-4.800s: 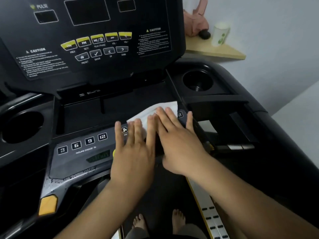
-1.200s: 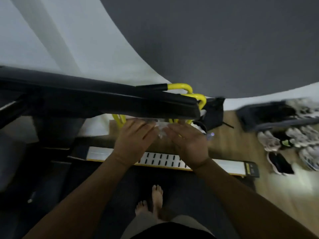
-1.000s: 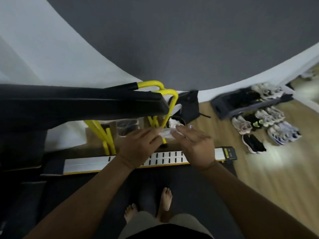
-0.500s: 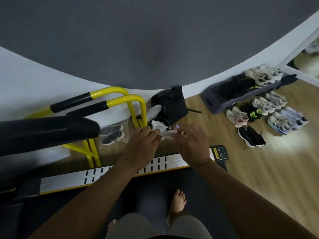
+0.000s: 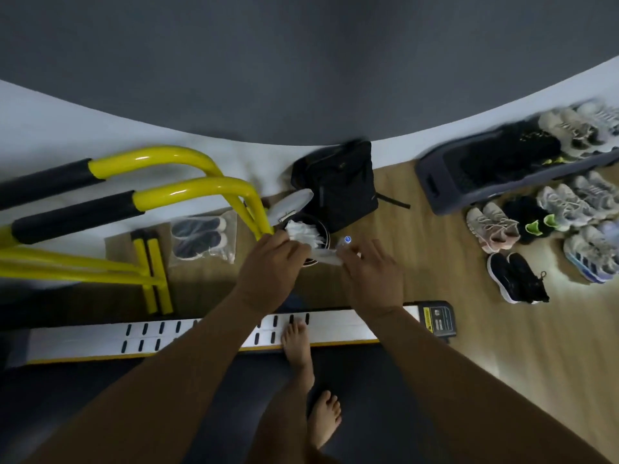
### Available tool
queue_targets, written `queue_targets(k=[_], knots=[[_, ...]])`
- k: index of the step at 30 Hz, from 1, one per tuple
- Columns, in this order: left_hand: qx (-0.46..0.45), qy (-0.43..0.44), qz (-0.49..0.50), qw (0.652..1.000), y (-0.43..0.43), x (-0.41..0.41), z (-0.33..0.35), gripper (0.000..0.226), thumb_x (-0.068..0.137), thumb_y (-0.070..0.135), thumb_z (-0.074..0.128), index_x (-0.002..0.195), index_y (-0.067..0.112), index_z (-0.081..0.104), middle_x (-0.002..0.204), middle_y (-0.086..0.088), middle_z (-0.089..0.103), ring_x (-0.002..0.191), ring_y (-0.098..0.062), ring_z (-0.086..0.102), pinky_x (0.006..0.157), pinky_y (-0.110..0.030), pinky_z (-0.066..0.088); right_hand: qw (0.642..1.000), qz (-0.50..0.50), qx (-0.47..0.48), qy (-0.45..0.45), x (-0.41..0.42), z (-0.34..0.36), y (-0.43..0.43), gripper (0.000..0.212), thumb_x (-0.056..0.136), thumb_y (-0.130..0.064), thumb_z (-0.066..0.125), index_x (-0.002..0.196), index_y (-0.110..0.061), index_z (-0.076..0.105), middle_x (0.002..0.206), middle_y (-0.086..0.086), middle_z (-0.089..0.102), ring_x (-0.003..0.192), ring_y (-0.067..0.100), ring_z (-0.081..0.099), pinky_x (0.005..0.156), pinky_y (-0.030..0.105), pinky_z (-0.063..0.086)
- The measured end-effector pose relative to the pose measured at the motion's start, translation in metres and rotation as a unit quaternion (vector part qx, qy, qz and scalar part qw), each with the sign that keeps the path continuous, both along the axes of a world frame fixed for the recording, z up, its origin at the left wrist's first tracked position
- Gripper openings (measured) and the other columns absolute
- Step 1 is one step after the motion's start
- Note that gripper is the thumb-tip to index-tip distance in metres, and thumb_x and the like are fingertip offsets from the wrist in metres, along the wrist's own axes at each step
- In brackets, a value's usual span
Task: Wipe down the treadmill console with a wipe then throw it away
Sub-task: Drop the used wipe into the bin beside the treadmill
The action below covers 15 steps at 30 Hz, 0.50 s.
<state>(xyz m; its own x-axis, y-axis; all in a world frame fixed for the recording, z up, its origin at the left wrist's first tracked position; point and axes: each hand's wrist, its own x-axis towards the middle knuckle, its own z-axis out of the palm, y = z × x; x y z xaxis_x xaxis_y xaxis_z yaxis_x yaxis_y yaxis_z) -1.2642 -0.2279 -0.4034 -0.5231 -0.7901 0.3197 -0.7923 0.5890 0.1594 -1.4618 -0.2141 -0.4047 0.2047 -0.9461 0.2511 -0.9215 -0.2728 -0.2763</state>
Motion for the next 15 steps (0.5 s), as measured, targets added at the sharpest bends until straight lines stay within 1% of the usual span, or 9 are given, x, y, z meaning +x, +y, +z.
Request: queue_targets(k=[3,5,6,8,9,12,13,14,15], knots=[[0.036,0.015,0.03,0.999,-0.03,0.0,-0.071,0.008,0.081,0.001,0.069,0.083,0.007,0.072,0.084,-0.01,0.071,0.078,-0.031,0.059,0.065,-0.039,0.045,0.997,-0.03,0.067,-0.027,0.004,-0.064,-0.034,0.029,0.067,0.003,0.078,0.09,-0.015,0.074,0.09,0.009,0.065,0.059,0.025,0.059,0.043,0.023,0.037],[0.071,0.031,0.069,0.995,-0.042,-0.003,-0.118,0.008,0.08,0.002,0.067,0.083,0.007,0.073,0.085,-0.009,0.069,0.08,-0.031,0.058,0.066,-0.039,0.046,0.991,-0.054,0.106,-0.054,0.01,-0.109,-0.052,0.024,0.072,0.001,0.075,0.088,-0.016,0.075,0.093,0.011,0.066,0.051,0.028,0.059,0.04,0.027,0.044],[0.093,0.041,0.087,0.991,-0.048,-0.004,-0.141,0.009,0.082,0.004,0.063,0.083,0.006,0.072,0.084,-0.01,0.068,0.081,-0.031,0.058,0.067,-0.04,0.047,0.989,-0.06,0.117,-0.065,0.013,-0.131,-0.061,0.02,0.076,-0.002,0.07,0.089,-0.016,0.075,0.095,0.012,0.066,0.05,0.029,0.059,0.041,0.029,0.048],[0.133,0.069,0.131,0.98,-0.059,-0.004,-0.191,0.018,0.085,0.01,0.055,0.084,0.003,0.071,0.084,-0.011,0.066,0.082,-0.03,0.059,0.068,-0.041,0.052,0.987,-0.063,0.124,-0.08,0.02,-0.181,-0.079,0.018,0.083,-0.009,0.061,0.092,-0.015,0.075,0.098,0.012,0.066,0.055,0.029,0.062,0.044,0.033,0.052],[0.144,0.087,0.153,0.974,-0.067,-0.002,-0.219,0.021,0.085,0.012,0.052,0.085,0.003,0.071,0.084,-0.012,0.065,0.083,-0.03,0.06,0.068,-0.039,0.053,0.986,-0.062,0.124,-0.089,0.023,-0.208,-0.088,0.019,0.084,-0.011,0.06,0.094,-0.015,0.075,0.099,0.012,0.066,0.06,0.029,0.063,0.046,0.035,0.053],[0.151,0.119,0.194,0.962,-0.092,0.004,-0.307,0.024,0.087,0.013,0.05,0.086,0.001,0.071,0.087,-0.014,0.066,0.086,-0.031,0.062,0.068,-0.037,0.054,0.986,-0.052,0.119,-0.105,0.031,-0.288,-0.115,0.02,0.081,-0.003,0.066,0.097,-0.011,0.075,0.101,0.013,0.064,0.068,0.033,0.064,0.049,0.037,0.053],[0.157,0.118,0.2,0.96,-0.099,0.006,-0.338,0.024,0.087,0.012,0.05,0.09,0.001,0.071,0.093,-0.015,0.067,0.09,-0.033,0.063,0.07,-0.038,0.055,0.987,-0.041,0.127,-0.093,0.034,-0.315,-0.122,0.023,0.08,-0.001,0.067,0.1,-0.011,0.074,0.104,0.013,0.063,0.071,0.033,0.065,0.051,0.036,0.053],[0.181,0.11,0.205,0.955,-0.104,0.007,-0.367,0.023,0.089,0.011,0.052,0.098,0.002,0.071,0.104,-0.017,0.068,0.099,-0.034,0.063,0.077,-0.04,0.056,0.985,-0.026,0.152,-0.078,0.036,-0.346,-0.128,0.029,0.082,0.0,0.066,0.107,-0.012,0.072,0.113,0.012,0.061,0.079,0.033,0.066,0.056,0.036,0.053],[0.232,0.092,0.203,0.947,-0.106,0.007,-0.395,0.026,0.093,0.011,0.054,0.113,0.004,0.068,0.123,-0.017,0.063,0.114,-0.034,0.059,0.09,-0.043,0.053,0.978,-0.016,0.197,-0.061,0.037,-0.376,-0.133,0.036,0.086,-0.002,0.061,0.119,-0.015,0.067,0.126,0.011,0.056,0.094,0.032,0.065,0.065,0.037,0.054]])
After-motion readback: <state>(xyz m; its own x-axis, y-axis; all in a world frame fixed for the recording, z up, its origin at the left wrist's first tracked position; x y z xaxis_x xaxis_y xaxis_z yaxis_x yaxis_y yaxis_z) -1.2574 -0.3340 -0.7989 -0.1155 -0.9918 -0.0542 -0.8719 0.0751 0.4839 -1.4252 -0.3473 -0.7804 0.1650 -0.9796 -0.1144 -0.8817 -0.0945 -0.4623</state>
